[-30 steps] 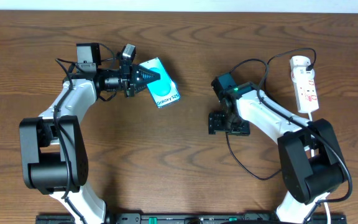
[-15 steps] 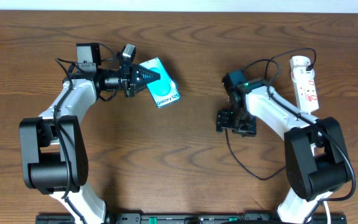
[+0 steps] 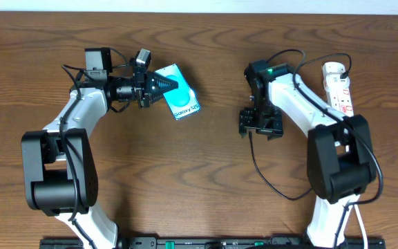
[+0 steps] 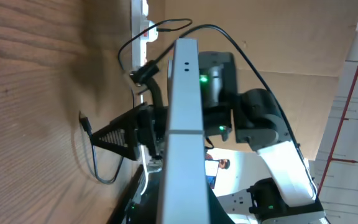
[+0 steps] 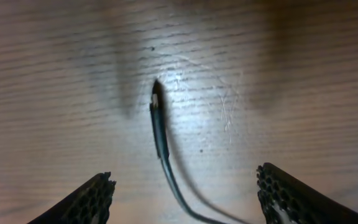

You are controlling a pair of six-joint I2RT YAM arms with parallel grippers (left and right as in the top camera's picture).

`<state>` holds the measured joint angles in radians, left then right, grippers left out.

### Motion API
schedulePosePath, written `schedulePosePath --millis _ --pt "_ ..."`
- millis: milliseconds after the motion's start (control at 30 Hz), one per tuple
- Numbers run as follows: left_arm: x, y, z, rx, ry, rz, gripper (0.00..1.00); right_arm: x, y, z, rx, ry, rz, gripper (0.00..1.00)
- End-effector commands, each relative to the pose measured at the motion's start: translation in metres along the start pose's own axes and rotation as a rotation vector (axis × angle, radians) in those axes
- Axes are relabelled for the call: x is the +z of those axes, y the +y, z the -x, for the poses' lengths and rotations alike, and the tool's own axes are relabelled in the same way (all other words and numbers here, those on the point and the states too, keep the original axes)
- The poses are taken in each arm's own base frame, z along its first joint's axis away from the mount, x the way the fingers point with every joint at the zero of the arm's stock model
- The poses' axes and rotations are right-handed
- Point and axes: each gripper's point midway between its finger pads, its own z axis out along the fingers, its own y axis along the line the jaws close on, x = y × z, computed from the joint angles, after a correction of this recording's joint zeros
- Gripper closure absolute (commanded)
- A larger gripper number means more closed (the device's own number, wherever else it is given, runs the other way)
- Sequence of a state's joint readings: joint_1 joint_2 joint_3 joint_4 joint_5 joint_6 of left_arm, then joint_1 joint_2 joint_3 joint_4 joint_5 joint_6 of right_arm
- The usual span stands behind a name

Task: Plug charger to phone and switch on socket
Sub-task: 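Lower the open right gripper around the cable plug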

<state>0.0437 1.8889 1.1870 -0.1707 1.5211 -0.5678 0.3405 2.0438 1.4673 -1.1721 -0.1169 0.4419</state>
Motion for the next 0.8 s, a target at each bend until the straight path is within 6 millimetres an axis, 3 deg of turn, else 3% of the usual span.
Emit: schedulePosePath --millis 0,767 --pt "-0.002 -0.013 -0.004 0.04 0.025 -0.041 0.93 0.011 0.001 0.0 -0.011 0.032 -0.008 0.3" --pt "-0.002 -0.013 -0.003 0.051 0.024 -0.041 0.93 0.017 0.014 -0.004 -0.04 0.033 -0.018 0.31"
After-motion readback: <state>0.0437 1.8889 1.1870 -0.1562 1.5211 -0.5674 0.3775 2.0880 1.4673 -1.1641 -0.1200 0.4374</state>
